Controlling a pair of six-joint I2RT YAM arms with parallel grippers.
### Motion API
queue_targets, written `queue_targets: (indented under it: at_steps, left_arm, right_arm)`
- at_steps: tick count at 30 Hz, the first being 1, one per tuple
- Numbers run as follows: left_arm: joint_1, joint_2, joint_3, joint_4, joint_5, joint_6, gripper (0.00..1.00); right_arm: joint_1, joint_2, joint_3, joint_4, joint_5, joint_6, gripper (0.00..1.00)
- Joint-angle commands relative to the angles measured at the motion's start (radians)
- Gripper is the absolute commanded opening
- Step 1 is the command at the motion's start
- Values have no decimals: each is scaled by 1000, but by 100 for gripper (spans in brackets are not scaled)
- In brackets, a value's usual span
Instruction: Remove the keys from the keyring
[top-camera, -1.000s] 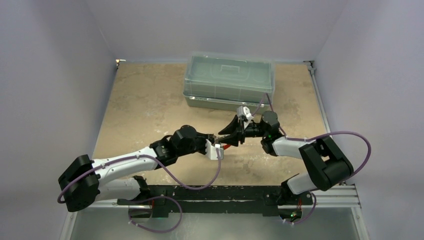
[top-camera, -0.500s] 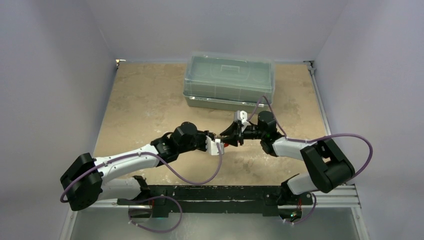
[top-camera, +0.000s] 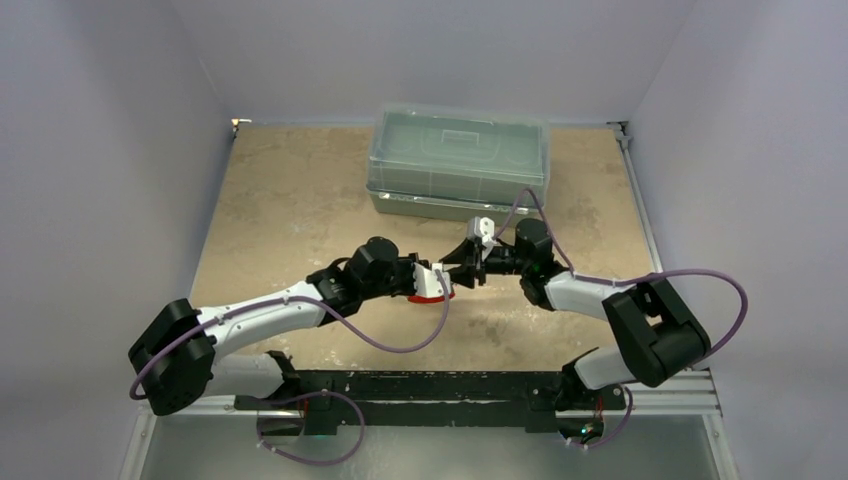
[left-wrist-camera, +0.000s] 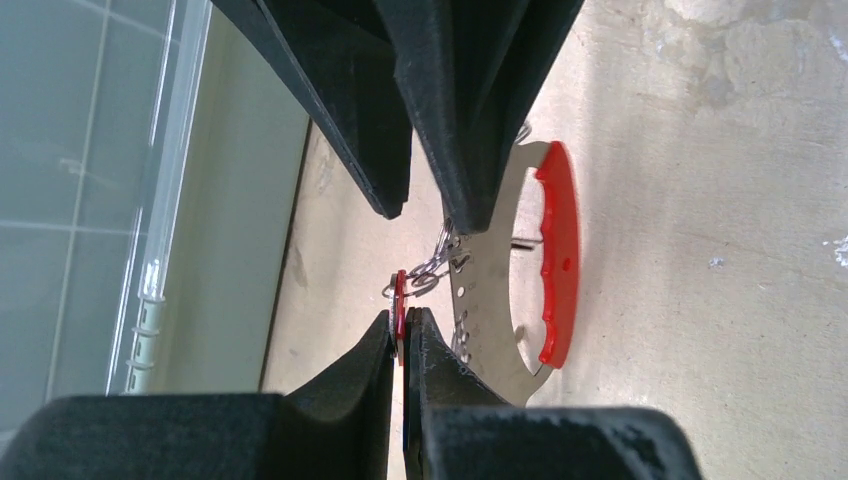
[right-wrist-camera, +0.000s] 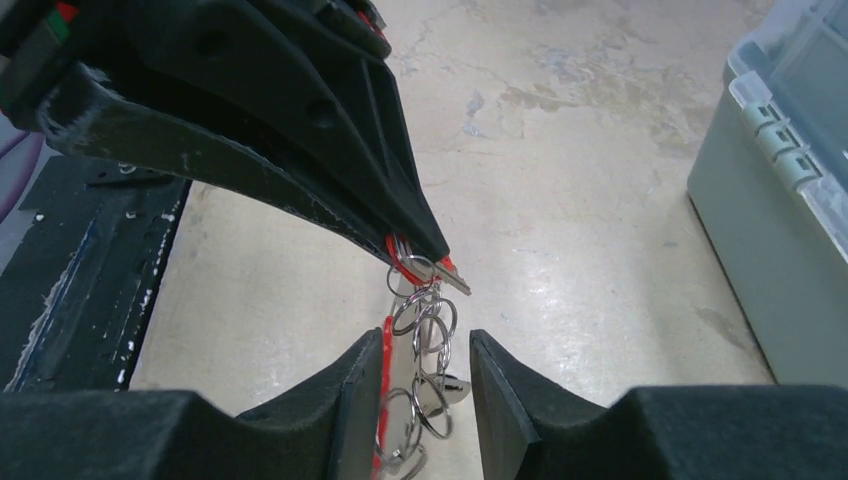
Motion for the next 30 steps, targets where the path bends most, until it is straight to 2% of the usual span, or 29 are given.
queue_targets:
  at_steps: [1, 8, 12, 13, 17, 20, 30]
  left_arm:
    - [23, 13, 56, -9, -7, -91, 0]
    - [56, 30, 60, -32, -12, -162, 0]
    - [66, 47, 58, -35, -13, -194, 0]
    - [72, 53, 60, -34, -13, -207, 0]
    - [92, 89, 77, -43, 4, -266, 0]
    - [102, 118, 102, -76, 14, -317, 0]
    - [172, 205, 187, -164, 76, -453, 0]
  right_arm:
    - [-16, -31, 105, -55, -54, -39, 41]
    - [-32, -35, 147, -163, -80, -4, 39]
    - [-34, -36, 226, -462, -75, -164, 34]
    - [-33, -37, 228, -480, -78, -165, 33]
    - [-27, -33, 195, -428, -67, -114, 31]
    - [-15, -11, 159, -323, -48, -78, 30]
    - [16, 170, 182, -119, -36, 43, 28]
